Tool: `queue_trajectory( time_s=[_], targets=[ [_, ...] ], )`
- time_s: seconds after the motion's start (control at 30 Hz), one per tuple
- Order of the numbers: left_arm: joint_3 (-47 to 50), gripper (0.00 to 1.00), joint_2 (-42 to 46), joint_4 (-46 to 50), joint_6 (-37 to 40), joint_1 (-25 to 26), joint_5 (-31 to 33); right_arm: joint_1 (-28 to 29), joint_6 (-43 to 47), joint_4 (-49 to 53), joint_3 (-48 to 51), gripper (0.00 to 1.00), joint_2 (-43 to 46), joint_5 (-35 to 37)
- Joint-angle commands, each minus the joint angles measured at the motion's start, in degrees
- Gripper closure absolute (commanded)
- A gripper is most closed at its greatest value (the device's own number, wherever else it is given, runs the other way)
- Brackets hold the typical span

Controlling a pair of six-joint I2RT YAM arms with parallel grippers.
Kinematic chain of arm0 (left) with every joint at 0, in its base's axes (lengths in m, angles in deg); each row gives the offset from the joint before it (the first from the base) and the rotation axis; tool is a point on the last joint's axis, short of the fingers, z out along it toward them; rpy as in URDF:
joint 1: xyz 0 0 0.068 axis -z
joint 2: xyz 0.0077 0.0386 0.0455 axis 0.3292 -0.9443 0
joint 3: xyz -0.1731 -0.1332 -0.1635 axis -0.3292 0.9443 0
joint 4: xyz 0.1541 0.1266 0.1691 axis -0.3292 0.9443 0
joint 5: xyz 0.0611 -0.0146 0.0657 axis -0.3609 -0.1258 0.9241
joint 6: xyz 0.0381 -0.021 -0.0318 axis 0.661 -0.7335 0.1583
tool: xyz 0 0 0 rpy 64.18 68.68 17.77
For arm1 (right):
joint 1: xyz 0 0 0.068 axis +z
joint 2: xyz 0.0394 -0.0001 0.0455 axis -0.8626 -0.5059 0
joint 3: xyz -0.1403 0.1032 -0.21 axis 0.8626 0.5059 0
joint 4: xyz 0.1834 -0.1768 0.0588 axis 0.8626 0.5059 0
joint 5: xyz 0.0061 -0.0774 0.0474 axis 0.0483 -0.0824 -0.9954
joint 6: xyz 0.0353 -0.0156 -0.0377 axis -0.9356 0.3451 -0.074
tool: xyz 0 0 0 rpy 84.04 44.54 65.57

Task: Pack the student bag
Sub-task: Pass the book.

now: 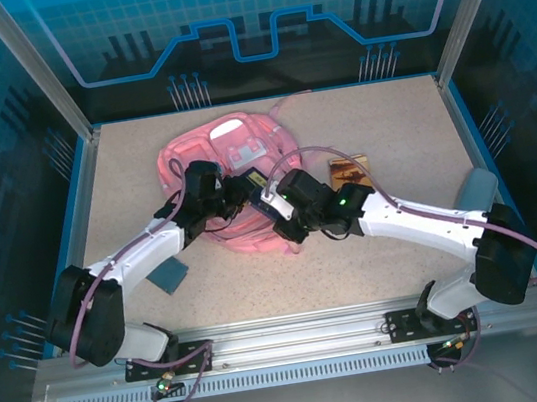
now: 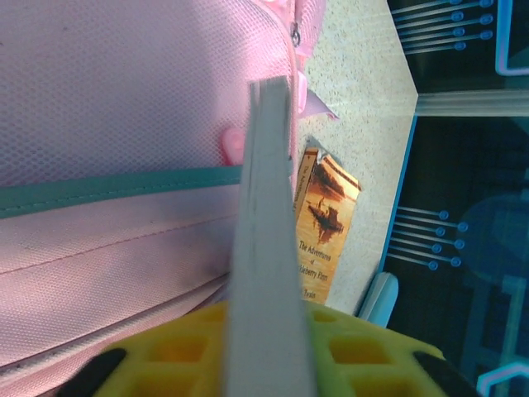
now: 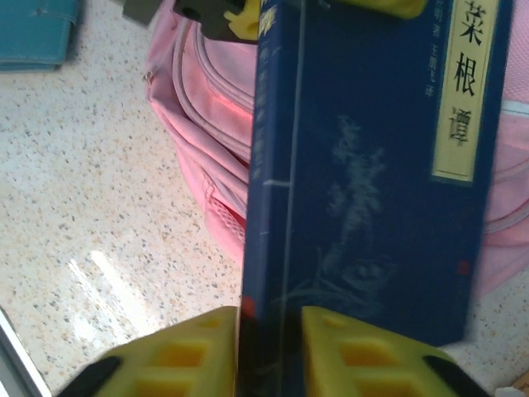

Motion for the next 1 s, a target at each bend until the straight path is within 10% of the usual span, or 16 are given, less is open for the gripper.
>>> queue_trajectory(
  time_s=[0.0, 0.37, 0.67, 0.97],
  targets=[
    [0.1, 0.91, 2.8, -0.2, 1.5, -0.3, 1.2, -1.1, -2.8, -0.4, -1.9, 0.57, 2.4, -2.0],
    [2.4, 0.99, 11.1, -6.3, 3.0, -4.4, -3.6, -15.0, -25.0, -12.1, 6.6, 0.15, 13.1, -20.0],
    [6.3, 0.99, 17.2, -19.2, -3.4, -8.5, -5.9, -26.4, -59.0, -38.9, 18.6, 0.01, 14.7, -38.7],
    [5.6, 1.0, 15.9, -30.6, -9.8, -8.6, -7.3, -24.7, -73.9, -57.7, 17.4, 0.0, 6.5, -44.1]
  ],
)
